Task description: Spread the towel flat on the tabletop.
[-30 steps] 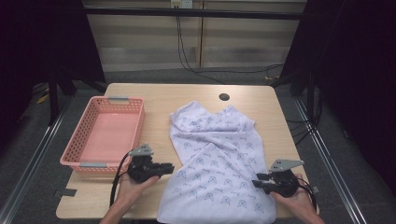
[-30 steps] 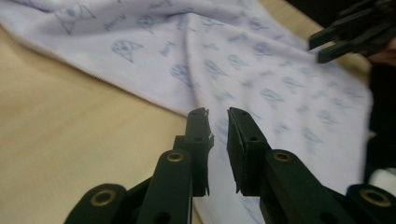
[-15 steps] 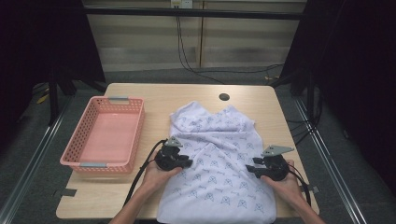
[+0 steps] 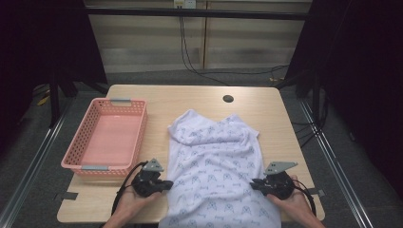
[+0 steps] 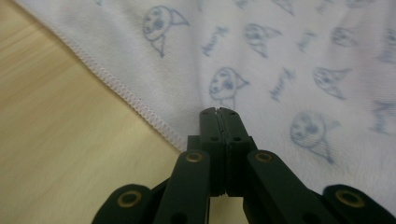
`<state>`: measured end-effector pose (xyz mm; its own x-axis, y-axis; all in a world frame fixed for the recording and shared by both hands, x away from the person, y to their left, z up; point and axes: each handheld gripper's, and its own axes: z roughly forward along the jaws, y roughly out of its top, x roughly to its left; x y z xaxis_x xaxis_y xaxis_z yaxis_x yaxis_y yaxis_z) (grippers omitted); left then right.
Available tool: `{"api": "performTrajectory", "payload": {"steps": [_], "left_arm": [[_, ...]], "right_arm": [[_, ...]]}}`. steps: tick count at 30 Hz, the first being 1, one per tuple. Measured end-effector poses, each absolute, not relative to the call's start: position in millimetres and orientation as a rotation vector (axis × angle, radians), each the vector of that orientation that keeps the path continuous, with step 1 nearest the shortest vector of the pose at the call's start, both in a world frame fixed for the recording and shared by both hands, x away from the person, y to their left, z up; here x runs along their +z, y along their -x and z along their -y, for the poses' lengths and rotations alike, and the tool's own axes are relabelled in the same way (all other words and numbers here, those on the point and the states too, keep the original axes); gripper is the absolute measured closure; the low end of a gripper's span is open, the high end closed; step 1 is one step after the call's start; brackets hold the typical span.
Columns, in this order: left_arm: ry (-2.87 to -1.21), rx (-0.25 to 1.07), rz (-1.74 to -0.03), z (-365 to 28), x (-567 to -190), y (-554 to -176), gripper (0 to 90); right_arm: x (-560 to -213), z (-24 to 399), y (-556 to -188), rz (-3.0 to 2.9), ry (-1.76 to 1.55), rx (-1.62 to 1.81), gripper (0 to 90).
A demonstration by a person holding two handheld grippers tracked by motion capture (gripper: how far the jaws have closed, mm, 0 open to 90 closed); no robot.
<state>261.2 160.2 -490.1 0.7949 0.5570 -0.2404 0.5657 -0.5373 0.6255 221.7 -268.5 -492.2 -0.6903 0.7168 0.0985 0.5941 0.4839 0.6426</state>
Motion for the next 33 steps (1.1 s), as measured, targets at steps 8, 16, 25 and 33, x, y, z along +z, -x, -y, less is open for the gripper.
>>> {"api": "performTrajectory", "payload": {"steps": [8, 16, 25, 33], "left_arm": [[-2.136, -0.078, -0.757, -159.1, -481.2, -258.1, 75.7], [-2.111, -0.034, -0.785, -132.1, -485.9, -307.0, 64.1], [-2.185, 0.024, -0.795, -120.4, -500.7, -329.8, 74.8], [-2.189, -0.06, -0.778, -128.1, -501.4, -312.6, 88.1]], "right_arm": [[-484.0, 273.4, -206.5, -2.533, -1.132, 1.1, 67.9], [-480.6, 271.3, -269.1, -2.366, -1.168, 1.06, 54.5], [-492.3, 255.0, -324.3, -2.341, -1.217, 1.007, 53.6], [-496.9, 258.0, -289.9, -2.468, -1.169, 0.99, 83.0]]}}
